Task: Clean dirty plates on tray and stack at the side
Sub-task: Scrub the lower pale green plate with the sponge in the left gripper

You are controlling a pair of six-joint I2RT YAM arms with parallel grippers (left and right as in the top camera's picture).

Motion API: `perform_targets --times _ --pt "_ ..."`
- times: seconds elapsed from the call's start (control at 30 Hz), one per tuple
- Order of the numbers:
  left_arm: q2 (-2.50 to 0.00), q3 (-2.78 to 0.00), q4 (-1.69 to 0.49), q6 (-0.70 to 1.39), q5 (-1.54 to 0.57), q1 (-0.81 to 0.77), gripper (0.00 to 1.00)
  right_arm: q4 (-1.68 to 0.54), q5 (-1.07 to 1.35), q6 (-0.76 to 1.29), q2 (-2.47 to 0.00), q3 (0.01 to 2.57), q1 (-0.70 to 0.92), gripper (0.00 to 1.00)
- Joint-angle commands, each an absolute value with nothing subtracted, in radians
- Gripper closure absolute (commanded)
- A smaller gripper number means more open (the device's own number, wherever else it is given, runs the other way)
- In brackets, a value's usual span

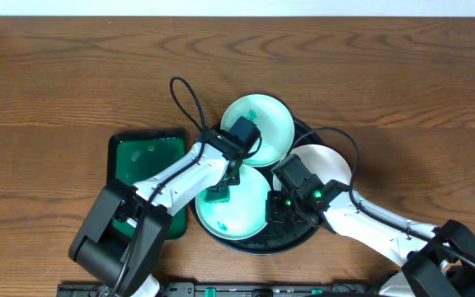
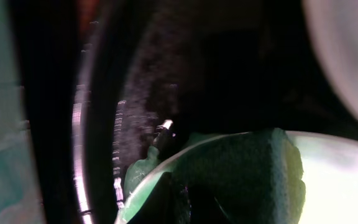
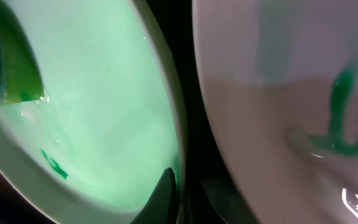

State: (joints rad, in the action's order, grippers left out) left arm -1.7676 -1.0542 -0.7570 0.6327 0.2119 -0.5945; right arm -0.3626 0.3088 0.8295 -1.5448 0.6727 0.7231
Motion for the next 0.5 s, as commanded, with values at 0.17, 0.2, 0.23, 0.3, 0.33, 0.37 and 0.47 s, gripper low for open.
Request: perform_targets --times 0.17,0.2,0.23,0.3,0.33,0.37,0.47 --pt "-1.817 -1.028 -0.878 0.645 0.455 -0.490 0.93 -0.412 0.326 0.799 -1.562 0.639 0.740 0.99" --pt "-1.817 -1.028 -0.880 0.611 0.402 -0.490 0.93 -0.413 0.326 0.799 -1.562 0.639 0.740 0.99" --pt "-1.817 -1.028 -0.883 0.580 0.345 -0.490 0.93 -0.413 0.326 0.799 -1.562 0.639 0.740 0.99" --pt "-1.817 -1.028 -0.902 0.532 0.236 -0.490 0.93 -0.413 0.326 0.799 -1.562 0.639 0.740 0.99" --pt "-1.817 -1.028 -0.915 0.533 0.227 -0.490 0.93 -0.413 0.326 0.799 -1.562 0.639 0.740 0.99" --pt "-1.817 -1.028 -0.928 0.536 0.229 -0.490 0.93 -0.413 0.326 0.799 -1.562 0.639 0.740 0.99" --pt "-1.816 -1.028 -0.939 0.536 0.254 -0.490 0.93 -0.412 0.326 0.799 -1.562 0.639 0.740 0.99"
